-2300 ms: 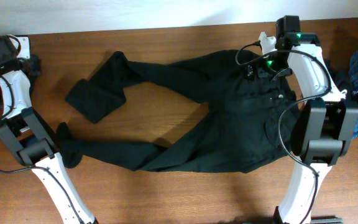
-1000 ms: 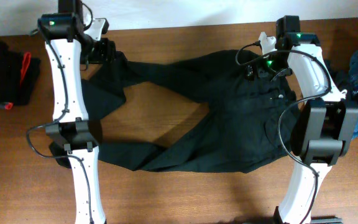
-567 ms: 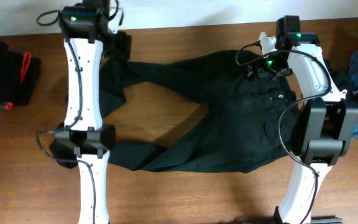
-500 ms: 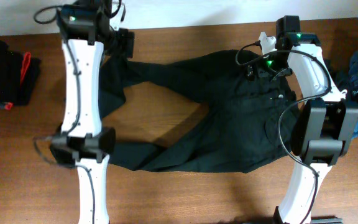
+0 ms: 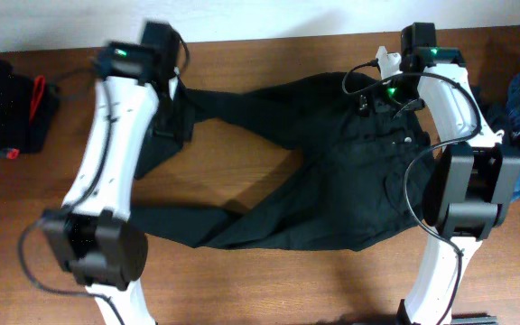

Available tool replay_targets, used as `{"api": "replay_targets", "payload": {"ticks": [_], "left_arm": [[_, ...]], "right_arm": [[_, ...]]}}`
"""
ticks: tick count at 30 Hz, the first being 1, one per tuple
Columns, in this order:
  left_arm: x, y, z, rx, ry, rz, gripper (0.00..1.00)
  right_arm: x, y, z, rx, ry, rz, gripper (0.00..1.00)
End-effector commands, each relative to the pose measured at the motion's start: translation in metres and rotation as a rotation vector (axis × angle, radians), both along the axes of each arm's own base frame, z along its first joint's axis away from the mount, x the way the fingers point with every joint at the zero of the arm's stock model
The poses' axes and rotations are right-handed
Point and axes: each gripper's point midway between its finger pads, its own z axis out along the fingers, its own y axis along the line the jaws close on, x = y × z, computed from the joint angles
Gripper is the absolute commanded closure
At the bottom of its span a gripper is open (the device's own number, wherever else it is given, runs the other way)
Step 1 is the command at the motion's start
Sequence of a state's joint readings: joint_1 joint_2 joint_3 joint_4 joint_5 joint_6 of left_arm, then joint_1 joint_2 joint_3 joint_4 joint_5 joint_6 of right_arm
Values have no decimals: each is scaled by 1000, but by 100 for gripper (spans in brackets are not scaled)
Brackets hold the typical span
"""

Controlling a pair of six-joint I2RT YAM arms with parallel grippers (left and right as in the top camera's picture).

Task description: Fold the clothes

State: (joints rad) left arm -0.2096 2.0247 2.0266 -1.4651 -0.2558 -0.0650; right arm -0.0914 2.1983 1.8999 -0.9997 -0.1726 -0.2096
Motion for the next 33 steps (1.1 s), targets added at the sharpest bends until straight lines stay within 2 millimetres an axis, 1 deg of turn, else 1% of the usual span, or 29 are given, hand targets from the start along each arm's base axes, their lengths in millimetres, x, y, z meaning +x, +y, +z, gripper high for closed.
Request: {"api": "replay_targets", "payload": {"ticks": [1,4,9,12,17,21,23,28,33], "left_arm": [[1,26,-20,176,-2,20,4],[11,30,-33,206,-37,8,4],[30,25,-50,203,-111,-11,4],[36,21,-58,233,-149,-23,4],[33,19,-65,345,-169,-54,4],[34,12,-79,342,-188,-65,4],[36,13,-85,345,-207,-61,4],[39,16,-88,365,-235,-49,4],[43,13,-93,358,-267,-46,4]], "right_arm": [[4,-3,28,-17,-61,-6,1],[4,-3,28,-17,-61,-6,1],[4,-3,28,-17,-61,-6,1],[4,-3,28,-17,-61,-6,1],[4,-3,28,-17,-61,-6,1],[4,-3,28,-17,-62,-6,1],[4,-3,28,-17,-61,-6,1],[4,-3,28,-17,-61,-6,1],[4,-3,28,-17,-61,-6,1]]}}
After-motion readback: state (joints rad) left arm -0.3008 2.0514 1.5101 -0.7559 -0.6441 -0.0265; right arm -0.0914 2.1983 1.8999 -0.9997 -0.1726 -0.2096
